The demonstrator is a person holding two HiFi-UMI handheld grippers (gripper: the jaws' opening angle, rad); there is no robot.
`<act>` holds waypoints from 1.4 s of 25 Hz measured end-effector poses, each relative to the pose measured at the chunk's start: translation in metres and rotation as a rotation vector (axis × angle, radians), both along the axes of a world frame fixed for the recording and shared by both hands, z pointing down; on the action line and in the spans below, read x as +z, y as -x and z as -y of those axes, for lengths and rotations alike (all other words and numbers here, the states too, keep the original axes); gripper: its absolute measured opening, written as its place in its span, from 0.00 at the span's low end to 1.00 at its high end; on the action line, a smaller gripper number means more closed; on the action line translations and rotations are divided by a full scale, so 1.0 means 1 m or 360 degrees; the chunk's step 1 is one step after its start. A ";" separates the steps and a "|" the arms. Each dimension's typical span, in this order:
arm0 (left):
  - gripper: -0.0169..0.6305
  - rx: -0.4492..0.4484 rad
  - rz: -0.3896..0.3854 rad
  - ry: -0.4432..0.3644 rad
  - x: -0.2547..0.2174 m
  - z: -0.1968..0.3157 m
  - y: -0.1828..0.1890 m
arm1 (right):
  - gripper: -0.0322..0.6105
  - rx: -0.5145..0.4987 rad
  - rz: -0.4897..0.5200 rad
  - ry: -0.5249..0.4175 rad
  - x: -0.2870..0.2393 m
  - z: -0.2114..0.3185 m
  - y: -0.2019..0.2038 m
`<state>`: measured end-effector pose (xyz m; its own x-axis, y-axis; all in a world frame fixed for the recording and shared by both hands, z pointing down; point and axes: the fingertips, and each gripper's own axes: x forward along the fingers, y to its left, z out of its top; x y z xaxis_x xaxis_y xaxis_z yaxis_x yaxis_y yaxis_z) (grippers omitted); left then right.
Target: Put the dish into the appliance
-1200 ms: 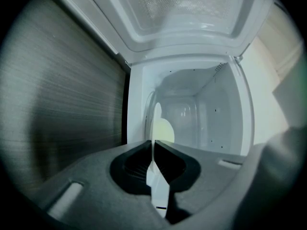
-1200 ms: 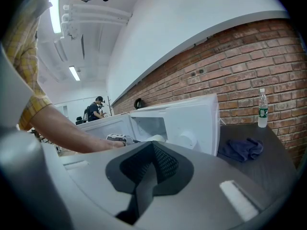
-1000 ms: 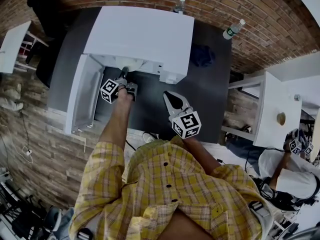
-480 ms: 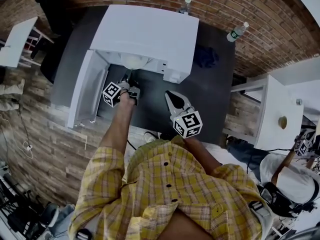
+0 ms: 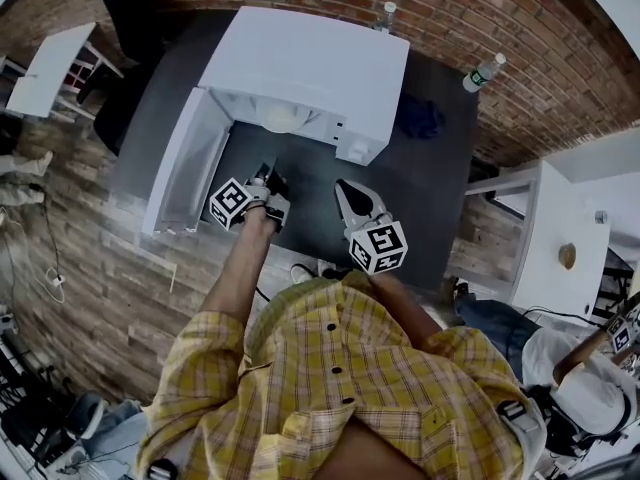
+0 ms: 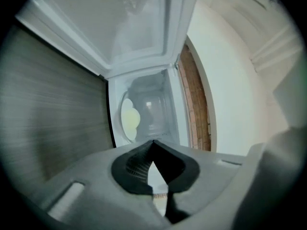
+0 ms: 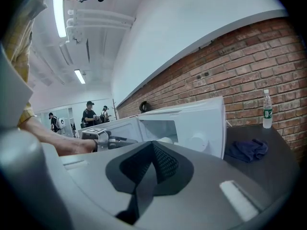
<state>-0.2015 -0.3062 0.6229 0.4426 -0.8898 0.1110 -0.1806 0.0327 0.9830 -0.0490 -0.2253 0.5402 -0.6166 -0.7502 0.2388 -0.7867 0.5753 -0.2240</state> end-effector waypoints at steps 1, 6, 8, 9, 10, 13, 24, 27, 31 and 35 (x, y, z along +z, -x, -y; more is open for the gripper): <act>0.03 0.0011 0.0036 -0.0031 -0.008 -0.005 -0.001 | 0.05 -0.0002 -0.0002 -0.0002 -0.001 -0.001 0.001; 0.03 0.0046 0.0175 -0.0134 -0.036 -0.033 -0.009 | 0.05 -0.0020 0.0012 -0.0008 -0.006 -0.007 0.006; 0.03 0.0068 0.0271 -0.0182 -0.044 -0.045 -0.013 | 0.05 -0.0027 0.0027 -0.0010 -0.009 -0.009 0.006; 0.03 0.0084 0.0335 -0.0213 -0.048 -0.051 -0.016 | 0.05 -0.0032 0.0034 -0.0011 -0.010 -0.011 0.007; 0.03 0.0104 0.0410 -0.0251 -0.053 -0.057 -0.019 | 0.05 -0.0037 0.0042 -0.0011 -0.011 -0.012 0.007; 0.03 0.0155 0.0692 -0.0393 -0.072 -0.071 -0.029 | 0.05 -0.0052 0.0062 -0.0012 -0.014 -0.016 0.009; 0.03 0.0204 0.1613 -0.0583 -0.100 -0.119 -0.041 | 0.05 -0.0070 0.0094 -0.0022 -0.023 -0.024 0.012; 0.03 0.0173 0.1822 -0.0684 -0.112 -0.128 -0.042 | 0.05 -0.0085 0.0087 -0.0034 -0.024 -0.028 0.015; 0.03 0.0100 0.1916 -0.0707 -0.120 -0.134 -0.037 | 0.05 -0.0099 0.0061 -0.0052 -0.026 -0.030 0.016; 0.03 0.0067 0.1931 -0.0678 -0.119 -0.136 -0.031 | 0.05 -0.0091 0.0044 -0.0082 -0.028 -0.031 0.016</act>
<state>-0.1708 -0.1699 0.5034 0.2874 -0.9422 0.1723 -0.9554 -0.2692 0.1215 -0.0654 -0.1939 0.5117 -0.6648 -0.7243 0.1829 -0.7460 0.6306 -0.2142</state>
